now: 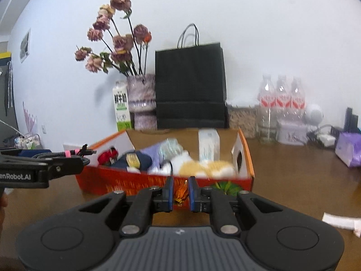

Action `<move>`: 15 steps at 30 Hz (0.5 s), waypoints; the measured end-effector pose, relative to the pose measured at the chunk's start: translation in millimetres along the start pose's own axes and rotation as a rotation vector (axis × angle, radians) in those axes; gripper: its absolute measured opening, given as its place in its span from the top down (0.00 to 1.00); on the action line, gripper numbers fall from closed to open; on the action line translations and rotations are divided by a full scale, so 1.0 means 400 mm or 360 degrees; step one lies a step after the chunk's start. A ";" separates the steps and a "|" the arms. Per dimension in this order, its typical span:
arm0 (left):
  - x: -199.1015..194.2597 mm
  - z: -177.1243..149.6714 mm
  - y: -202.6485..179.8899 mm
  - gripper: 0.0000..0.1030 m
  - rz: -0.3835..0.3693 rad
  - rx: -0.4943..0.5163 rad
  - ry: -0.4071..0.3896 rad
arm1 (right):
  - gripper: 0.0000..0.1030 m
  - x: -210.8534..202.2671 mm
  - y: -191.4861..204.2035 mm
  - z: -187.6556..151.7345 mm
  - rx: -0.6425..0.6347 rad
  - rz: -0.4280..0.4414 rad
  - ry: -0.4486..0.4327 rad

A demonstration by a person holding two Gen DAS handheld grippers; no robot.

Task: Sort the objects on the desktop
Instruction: 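Carry the braided cable and orange piece into the box and open both grippers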

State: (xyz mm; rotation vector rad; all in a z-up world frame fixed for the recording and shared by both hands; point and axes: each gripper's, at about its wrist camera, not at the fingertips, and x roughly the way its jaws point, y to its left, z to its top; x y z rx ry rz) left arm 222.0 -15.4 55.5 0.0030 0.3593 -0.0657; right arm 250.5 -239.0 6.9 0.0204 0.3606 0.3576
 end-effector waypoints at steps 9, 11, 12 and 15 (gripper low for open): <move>0.070 0.093 0.003 0.14 0.0012 -0.0042 -0.0108 | 0.88 0.082 0.046 0.107 -0.0102 0.0000 -0.0074; 0.097 0.104 0.006 0.14 0.0030 -0.0048 -0.0123 | 0.88 0.117 0.052 0.124 -0.0105 -0.0002 -0.0074; 0.114 0.107 0.007 0.14 0.0050 -0.0048 -0.0120 | 0.88 0.136 0.055 0.131 -0.0103 -0.0002 -0.0072; 0.177 0.109 0.010 0.14 0.0108 -0.0024 -0.0070 | 0.88 0.197 0.058 0.140 -0.0091 0.0001 -0.0071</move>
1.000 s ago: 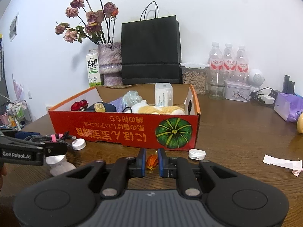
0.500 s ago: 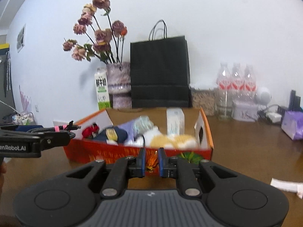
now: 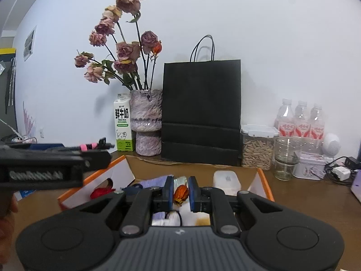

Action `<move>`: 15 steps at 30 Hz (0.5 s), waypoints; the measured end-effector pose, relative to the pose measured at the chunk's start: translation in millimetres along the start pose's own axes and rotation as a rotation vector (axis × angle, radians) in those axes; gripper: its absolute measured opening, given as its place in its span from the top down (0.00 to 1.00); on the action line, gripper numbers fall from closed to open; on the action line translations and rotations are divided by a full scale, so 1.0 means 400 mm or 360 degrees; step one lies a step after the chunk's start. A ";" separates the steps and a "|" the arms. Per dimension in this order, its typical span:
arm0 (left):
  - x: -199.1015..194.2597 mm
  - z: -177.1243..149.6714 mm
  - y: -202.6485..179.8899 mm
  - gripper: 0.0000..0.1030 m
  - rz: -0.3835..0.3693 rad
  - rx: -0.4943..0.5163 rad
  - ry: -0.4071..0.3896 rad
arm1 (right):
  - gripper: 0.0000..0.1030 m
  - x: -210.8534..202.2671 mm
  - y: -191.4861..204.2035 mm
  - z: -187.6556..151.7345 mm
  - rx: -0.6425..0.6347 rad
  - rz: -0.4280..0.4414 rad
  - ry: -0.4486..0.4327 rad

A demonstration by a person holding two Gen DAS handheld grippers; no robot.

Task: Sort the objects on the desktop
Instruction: 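Carry the braided cable and orange piece into the box and open both grippers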

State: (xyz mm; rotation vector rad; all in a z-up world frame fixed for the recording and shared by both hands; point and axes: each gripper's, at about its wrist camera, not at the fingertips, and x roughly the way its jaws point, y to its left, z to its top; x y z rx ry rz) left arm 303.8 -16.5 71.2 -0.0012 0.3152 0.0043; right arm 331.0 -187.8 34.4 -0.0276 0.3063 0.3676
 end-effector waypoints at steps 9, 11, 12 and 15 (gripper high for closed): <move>0.132 -0.058 0.024 0.14 0.0124 0.0041 0.0007 | 0.88 0.138 0.004 -0.048 0.0005 -0.0011 0.0053; 0.140 -0.068 0.036 0.14 0.0139 0.0033 0.0026 | 0.88 0.153 0.002 -0.062 0.0000 -0.0031 0.0074; 0.144 -0.072 0.040 0.14 0.0133 0.0027 0.0038 | 0.88 0.156 0.000 -0.068 0.0004 -0.0032 0.0090; 0.150 -0.083 0.041 0.14 0.0129 0.0036 0.0050 | 0.88 0.158 -0.004 -0.077 0.0017 -0.0032 0.0107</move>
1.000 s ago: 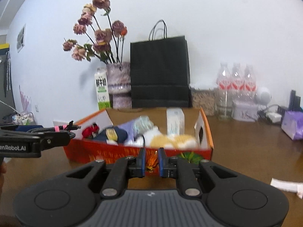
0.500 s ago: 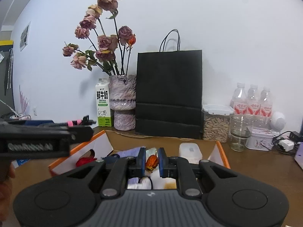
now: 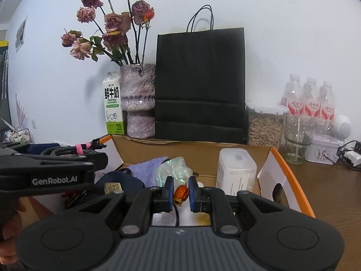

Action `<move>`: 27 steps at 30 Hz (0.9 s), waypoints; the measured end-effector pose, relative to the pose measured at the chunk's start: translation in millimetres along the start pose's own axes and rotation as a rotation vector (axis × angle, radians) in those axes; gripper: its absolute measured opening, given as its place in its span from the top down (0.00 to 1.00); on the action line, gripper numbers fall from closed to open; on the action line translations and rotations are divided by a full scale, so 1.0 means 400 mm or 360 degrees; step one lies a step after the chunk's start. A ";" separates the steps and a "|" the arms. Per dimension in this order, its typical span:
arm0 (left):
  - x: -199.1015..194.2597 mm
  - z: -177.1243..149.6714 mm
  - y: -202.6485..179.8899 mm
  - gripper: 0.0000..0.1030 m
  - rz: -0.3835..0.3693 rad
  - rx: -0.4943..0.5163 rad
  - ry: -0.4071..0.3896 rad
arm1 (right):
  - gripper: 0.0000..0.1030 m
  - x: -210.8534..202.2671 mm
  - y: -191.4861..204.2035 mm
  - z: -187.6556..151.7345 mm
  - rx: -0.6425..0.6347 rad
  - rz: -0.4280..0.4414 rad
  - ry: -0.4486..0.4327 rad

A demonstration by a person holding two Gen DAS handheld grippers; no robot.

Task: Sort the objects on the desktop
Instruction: 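Carry the braided cable and orange piece into the box and open both grippers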

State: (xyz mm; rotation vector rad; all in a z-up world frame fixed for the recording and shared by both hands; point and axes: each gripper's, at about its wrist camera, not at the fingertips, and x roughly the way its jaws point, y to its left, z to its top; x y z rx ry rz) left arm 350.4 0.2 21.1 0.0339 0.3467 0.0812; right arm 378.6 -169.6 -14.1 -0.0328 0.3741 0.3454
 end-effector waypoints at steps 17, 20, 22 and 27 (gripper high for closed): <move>-0.055 -0.004 0.001 0.00 0.0050 -0.0012 -0.0229 | 0.01 -0.060 -0.029 0.005 0.0124 -0.0091 -0.0151; -0.056 -0.005 -0.002 0.00 0.0077 0.0006 -0.0232 | 0.01 -0.062 -0.022 0.003 0.0102 -0.0099 -0.0153; -0.056 -0.005 0.000 0.00 0.0071 -0.0002 -0.0229 | 0.00 -0.062 -0.020 0.003 0.0095 -0.0093 -0.0148; -0.062 -0.008 0.003 0.00 0.0067 -0.0002 -0.0237 | 0.00 -0.068 -0.014 0.000 0.0085 -0.0100 -0.0149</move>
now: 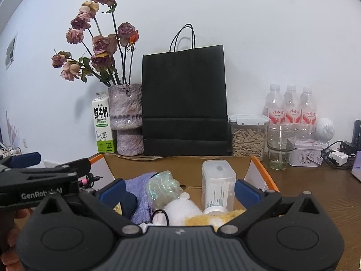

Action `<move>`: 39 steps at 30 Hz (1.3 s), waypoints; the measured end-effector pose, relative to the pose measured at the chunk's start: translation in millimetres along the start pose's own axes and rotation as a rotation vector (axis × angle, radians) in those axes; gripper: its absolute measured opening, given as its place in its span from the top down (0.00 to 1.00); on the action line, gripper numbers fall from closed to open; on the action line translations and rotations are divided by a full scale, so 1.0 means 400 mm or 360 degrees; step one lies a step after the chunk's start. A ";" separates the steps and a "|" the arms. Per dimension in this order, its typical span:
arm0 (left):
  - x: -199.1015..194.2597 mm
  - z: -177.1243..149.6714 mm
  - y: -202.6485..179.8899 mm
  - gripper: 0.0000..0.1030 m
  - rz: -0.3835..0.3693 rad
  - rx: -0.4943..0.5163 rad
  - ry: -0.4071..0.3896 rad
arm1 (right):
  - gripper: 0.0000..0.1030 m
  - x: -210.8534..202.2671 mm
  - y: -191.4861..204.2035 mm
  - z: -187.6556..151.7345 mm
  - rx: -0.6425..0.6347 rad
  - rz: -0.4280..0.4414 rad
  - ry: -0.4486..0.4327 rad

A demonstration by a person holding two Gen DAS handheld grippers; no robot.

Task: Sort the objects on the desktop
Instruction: 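Carry the braided cable and orange piece into the box and open both grippers, then move the left gripper to the white lid while the right gripper grasps the white tissue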

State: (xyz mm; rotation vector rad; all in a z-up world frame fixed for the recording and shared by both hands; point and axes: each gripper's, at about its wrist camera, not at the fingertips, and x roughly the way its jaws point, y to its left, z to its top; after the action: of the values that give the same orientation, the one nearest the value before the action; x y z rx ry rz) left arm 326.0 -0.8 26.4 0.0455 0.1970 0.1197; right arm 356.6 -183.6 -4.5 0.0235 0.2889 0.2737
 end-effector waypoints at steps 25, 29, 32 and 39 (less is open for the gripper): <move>-0.109 -0.046 0.035 0.00 -0.0072 0.0001 0.0024 | 0.00 -0.124 -0.003 -0.054 -0.0144 -0.0021 0.0066; -0.135 -0.063 0.045 0.00 -0.0074 -0.0005 0.0068 | 0.00 -0.153 -0.011 -0.066 -0.0143 -0.0025 0.0084; -0.148 -0.070 0.056 0.00 -0.0108 -0.0026 0.0119 | 0.00 -0.170 -0.020 -0.079 -0.0133 -0.0030 0.0115; -0.183 -0.098 0.053 0.00 -0.0179 0.0022 0.0248 | 0.00 -0.206 -0.044 -0.108 -0.0109 -0.0033 0.0196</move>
State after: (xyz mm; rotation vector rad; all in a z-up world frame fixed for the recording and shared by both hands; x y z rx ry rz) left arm 244.6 12.4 3.4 0.0389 0.3554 0.0098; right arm 273.1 -223.6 -24.0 -0.0640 0.4018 0.2645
